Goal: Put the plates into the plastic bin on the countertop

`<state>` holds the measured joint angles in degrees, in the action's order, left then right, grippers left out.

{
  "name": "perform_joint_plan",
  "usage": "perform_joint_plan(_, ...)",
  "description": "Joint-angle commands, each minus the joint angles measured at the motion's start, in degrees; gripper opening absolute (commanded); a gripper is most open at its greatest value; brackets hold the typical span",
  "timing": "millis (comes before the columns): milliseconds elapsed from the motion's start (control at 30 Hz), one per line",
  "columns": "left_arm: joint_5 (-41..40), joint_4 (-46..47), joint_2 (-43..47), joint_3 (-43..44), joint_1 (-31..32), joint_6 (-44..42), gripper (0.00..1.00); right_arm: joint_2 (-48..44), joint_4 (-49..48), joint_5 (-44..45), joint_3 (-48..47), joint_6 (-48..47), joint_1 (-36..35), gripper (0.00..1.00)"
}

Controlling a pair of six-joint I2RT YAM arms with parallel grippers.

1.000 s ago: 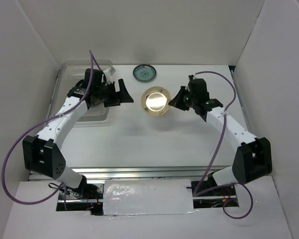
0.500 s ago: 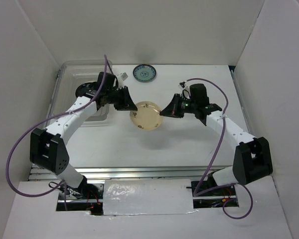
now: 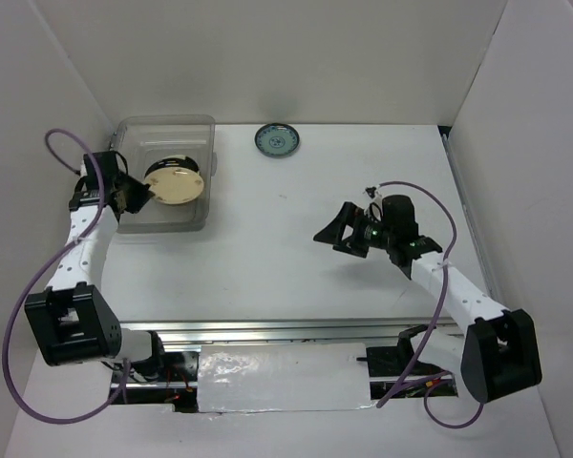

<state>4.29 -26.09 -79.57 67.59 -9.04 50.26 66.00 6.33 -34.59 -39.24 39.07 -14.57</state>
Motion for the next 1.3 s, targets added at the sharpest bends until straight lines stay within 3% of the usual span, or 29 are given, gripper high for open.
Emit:
perform_joint_plan(0, -12.63, 5.08, 3.64, -2.11, -1.5, 11.34, 0.0, -4.11, -2.72, 1.37, 5.03, -1.36, 0.42, 1.0)
perform_joint_plan(133, -21.15, -1.04, -5.03, 5.41, -2.21, 13.55, 0.0, -6.05, -1.15, 0.66, 6.99, -3.2, 0.68, 1.0)
perform_joint_plan(400, -25.04, -15.83, -26.13, 27.58, -1.95, 13.02, 0.0, -14.22, 4.73, -0.65, 7.96, -5.67, 1.82, 1.0)
perform_joint_plan(667, -20.56, -10.83, -30.64, 28.13, -1.69, 10.47, 0.0, -22.83, 10.45, -1.8, 6.29, -7.95, 2.35, 1.0)
perform_joint_plan(1000, -14.93, -8.46, -36.09, 28.73, -0.37, 8.98, 0.01, -26.09, 14.32, -1.54, 4.35, -8.92, 2.44, 1.0)
perform_joint_plan(1100, -14.93, -8.28, -36.01, 28.82, -0.1, 9.07, 0.1, -26.18, 14.77, -1.53, 4.0, -9.27, 2.61, 1.0)
perform_joint_plan(1267, -15.98, -9.68, -34.96, 29.44, -0.1, 8.89, 0.35, -26.62, 14.77, -1.8, 3.91, -9.1, 2.7, 1.0)
